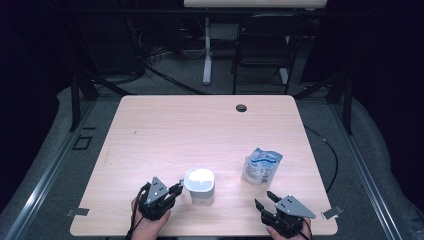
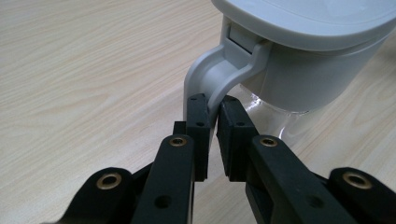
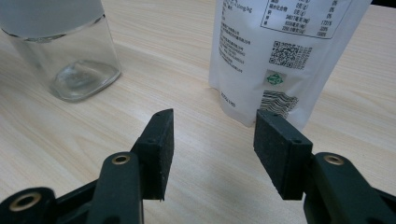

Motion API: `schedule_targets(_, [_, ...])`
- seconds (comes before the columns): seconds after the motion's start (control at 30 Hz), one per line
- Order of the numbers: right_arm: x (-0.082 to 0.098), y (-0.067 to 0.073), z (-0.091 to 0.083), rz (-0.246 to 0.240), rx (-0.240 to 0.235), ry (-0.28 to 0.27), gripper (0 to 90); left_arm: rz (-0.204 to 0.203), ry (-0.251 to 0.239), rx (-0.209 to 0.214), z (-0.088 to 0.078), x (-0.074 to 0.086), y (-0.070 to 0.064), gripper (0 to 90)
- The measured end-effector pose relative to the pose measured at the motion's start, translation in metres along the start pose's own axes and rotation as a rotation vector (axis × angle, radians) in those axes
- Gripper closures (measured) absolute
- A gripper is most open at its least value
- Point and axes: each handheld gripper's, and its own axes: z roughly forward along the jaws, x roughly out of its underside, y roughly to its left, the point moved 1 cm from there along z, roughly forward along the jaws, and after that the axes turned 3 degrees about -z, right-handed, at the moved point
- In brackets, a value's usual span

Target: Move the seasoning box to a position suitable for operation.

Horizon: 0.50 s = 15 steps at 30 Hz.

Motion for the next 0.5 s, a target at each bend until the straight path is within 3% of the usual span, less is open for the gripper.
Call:
schedule_targets(0.17, [0.001, 0.001, 0.000, 0.002, -0.004, 0.001, 47.6, -0.031, -0.013, 0.009, -0.001, -0.001, 0.001, 81.4])
schedule_targets(0.5, [0.000, 0.003, 0.002, -0.008, -0.017, -0.007, 47.6, -0.055, -0.042, 0.049, -0.012, -0.005, 0.002, 74.1])
